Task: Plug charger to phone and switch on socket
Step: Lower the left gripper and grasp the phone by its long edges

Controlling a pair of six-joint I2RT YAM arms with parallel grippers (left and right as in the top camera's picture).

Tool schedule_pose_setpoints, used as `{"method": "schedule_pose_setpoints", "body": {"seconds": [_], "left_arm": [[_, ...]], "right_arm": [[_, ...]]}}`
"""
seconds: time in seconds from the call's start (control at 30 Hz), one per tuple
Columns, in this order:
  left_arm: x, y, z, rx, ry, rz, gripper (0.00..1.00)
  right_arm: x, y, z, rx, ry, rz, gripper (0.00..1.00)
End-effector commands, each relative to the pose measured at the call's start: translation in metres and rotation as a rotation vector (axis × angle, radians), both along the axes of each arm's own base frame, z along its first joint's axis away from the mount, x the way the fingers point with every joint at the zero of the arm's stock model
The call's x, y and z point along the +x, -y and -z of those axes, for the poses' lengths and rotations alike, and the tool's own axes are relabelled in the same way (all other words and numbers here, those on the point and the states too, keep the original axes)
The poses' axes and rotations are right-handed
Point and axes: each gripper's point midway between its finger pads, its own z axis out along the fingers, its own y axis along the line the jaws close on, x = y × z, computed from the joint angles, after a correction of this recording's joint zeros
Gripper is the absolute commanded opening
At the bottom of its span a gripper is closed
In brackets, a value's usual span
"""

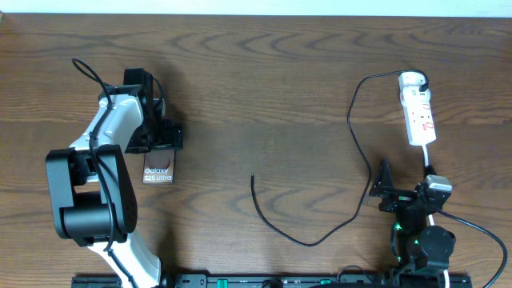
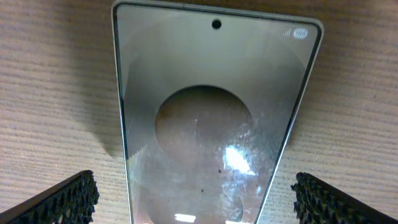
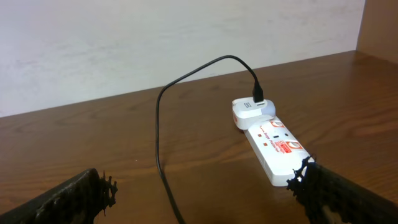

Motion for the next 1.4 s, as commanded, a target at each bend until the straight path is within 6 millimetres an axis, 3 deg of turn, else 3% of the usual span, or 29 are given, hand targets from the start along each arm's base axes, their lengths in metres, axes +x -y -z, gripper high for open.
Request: {"method": "schedule_pose_setpoints", "body": {"seconds": [0.0, 0.3, 1.37], "left_arm": [[-0.007, -0.001, 0.008, 0.002, -0.024, 0.019, 0.98], [-0.017, 0.007, 0.02, -0.041, -0.039, 0.056, 0.98], [-0.027, 0.008, 0.026, -0.043, -0.063, 0.075, 0.98]], "right_arm": [[0.0, 0.002, 0.001, -0.012, -0.003, 0.007, 0.99], [0.0, 0.002, 0.001, -0.012, -0.003, 0.007, 0.99], [0.0, 0.002, 0.001, -0.012, -0.003, 0.007, 0.99]]}}
